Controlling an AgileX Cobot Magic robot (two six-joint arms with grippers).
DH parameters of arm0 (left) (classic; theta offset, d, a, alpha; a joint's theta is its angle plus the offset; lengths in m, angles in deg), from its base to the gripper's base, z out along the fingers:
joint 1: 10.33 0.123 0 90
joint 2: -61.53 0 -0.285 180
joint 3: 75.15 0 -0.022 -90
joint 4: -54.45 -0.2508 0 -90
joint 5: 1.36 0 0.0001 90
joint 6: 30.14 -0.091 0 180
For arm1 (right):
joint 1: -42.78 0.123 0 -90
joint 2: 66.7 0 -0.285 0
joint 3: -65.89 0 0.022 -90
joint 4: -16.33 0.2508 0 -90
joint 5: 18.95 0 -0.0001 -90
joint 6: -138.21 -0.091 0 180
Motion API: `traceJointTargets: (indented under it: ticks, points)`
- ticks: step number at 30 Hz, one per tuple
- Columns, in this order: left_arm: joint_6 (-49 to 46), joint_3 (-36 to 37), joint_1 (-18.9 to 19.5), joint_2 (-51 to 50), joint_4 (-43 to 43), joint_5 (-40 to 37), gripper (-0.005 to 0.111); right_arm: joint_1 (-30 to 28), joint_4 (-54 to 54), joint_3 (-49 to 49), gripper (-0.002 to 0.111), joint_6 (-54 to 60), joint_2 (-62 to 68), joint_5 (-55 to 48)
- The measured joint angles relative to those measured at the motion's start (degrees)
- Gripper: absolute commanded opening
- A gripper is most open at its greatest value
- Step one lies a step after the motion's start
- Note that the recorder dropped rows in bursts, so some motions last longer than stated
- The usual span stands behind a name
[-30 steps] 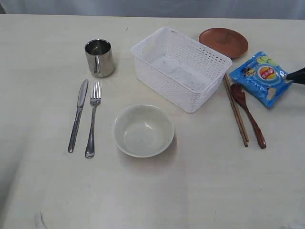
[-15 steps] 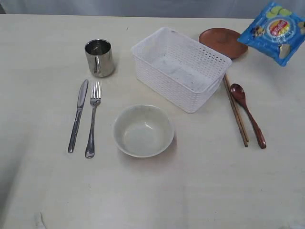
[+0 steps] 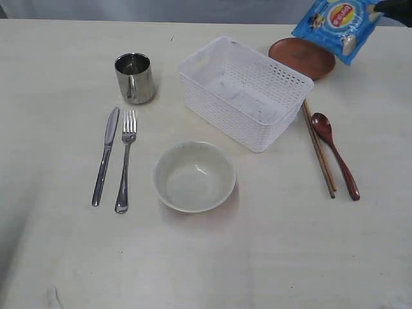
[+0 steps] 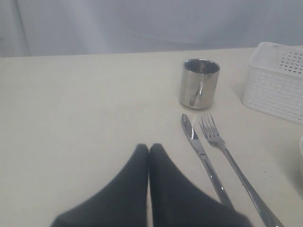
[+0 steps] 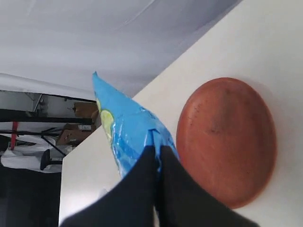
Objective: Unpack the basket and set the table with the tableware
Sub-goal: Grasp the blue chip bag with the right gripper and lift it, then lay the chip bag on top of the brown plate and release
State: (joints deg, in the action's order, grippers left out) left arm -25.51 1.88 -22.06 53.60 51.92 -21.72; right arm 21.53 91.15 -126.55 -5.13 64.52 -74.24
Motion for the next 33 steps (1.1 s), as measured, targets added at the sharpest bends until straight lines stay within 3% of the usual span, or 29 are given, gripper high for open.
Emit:
traceJointTargets:
  ticks: [7, 17, 19, 23, 25, 33]
  points:
    - [0.0, 0.0, 0.0, 0.0, 0.0, 0.0, 0.0, 4.3, 0.1, -8.9, -0.001, -5.6, 7.8, 1.0]
    - [0.0, 0.0, 0.0, 0.0, 0.0, 0.0, 0.0, 5.0, 0.1, -13.4, 0.0, -11.5, 16.3, 1.1]
    - [0.0, 0.0, 0.0, 0.0, 0.0, 0.0, 0.0, 5.0, 0.0, -13.4, 0.007, -11.6, 17.0, 1.1]
    - [0.0, 0.0, 0.0, 0.0, 0.0, 0.0, 0.0, 5.0, -0.1, -13.4, 0.039, -11.6, 17.4, 1.1]
    - [0.0, 0.0, 0.0, 0.0, 0.0, 0.0, 0.0, 5.0, -0.1, -13.5, 0.049, -11.2, 17.4, 1.1]
    - [0.0, 0.0, 0.0, 0.0, 0.0, 0.0, 0.0, 2.8, -0.3, -16.5, 0.049, -11.1, 17.4, -2.7]
